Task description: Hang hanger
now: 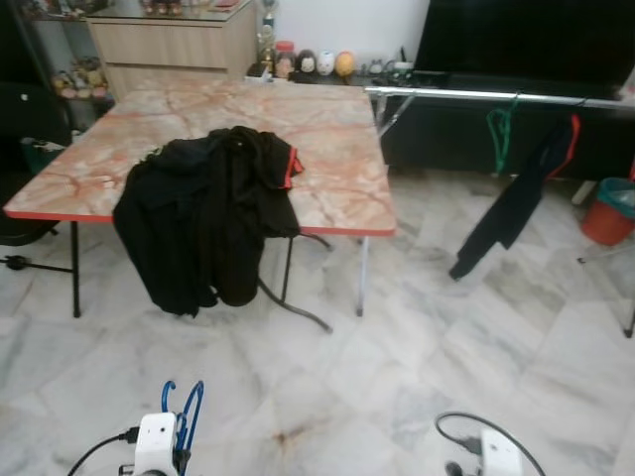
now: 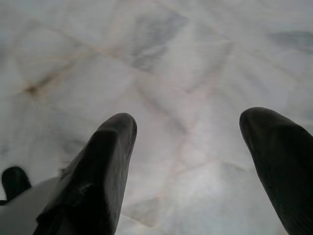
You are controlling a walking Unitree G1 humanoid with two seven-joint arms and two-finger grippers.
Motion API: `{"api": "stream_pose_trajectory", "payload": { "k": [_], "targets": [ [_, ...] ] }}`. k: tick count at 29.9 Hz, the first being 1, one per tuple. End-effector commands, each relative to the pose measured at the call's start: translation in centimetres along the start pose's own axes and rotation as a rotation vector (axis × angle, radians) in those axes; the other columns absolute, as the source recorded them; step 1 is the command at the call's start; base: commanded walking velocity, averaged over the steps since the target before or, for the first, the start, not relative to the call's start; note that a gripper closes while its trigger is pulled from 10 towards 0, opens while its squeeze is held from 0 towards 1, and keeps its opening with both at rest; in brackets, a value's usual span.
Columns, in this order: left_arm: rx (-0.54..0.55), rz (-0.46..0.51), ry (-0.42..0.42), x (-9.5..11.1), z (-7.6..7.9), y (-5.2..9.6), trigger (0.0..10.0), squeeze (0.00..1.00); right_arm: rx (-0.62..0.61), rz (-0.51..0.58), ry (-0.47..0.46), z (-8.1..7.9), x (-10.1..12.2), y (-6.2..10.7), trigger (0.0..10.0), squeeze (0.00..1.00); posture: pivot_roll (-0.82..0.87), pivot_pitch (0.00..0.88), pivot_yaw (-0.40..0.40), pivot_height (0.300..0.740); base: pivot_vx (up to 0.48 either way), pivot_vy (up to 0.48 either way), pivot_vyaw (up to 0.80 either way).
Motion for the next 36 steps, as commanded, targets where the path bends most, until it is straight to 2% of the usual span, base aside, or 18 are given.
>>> {"api": "stream_pose_trajectory", "payload": {
  "k": [1,6,8,13,22,36],
  "targets": [
    [0.021,-0.039,0.003,-1.5,-0.5,0.4,10.0,0.0,0.029,0.03,-0.015,-0.7,0.7,-0.2,10.0,0.0,0.06,0.0,-0.086,0.74,0.0,-0.311,0.0],
    [0.041,-0.078,0.001,-2.6,-1.3,0.9,10.0,0.0,0.017,0.034,-0.015,-1.2,0.7,-0.3,10.0,0.0,0.02,0.0,-0.052,0.74,0.0,-0.313,0.0],
    [0.043,-0.079,0.002,-2.6,-1.4,0.9,10.0,0.0,0.0,0.035,-0.035,-0.7,0.6,-0.2,10.0,0.0,0.01,0.0,-0.041,0.74,0.0,-0.315,0.0],
    [0.025,-0.081,-0.03,-2.3,-1.0,0.7,10.0,0.0,-0.024,0.033,-0.062,0.2,0.3,0.0,10.0,0.0,0.0,0.0,-0.023,0.74,0.0,-0.319,0.0],
    [0.011,-0.059,-0.047,-1.2,-0.6,0.3,10.0,0.0,-0.002,0.033,-0.056,-0.1,0.2,0.0,10.0,0.0,0.0,0.0,-0.011,0.74,0.0,-0.326,0.0],
    [0.002,-0.089,-0.055,-2.2,-0.4,0.5,10.0,0.0,-0.015,0.033,-0.057,0.2,0.2,0.1,10.0,0.0,0.0,0.0,-0.015,0.74,0.0,-0.336,0.0]
  ]
}}
Point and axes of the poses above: a point about 5 cm out from each wrist's last joint towards the gripper, its own y axis pointing back from the gripper into the wrist, its own x axis along the axis of the wrist's last joint, z = x × y, the point moved 2 cm from there along -y, pointing out of the wrist towards the gripper, and after that the axes turned 9 degrees about -y, right-handed, at the moved point
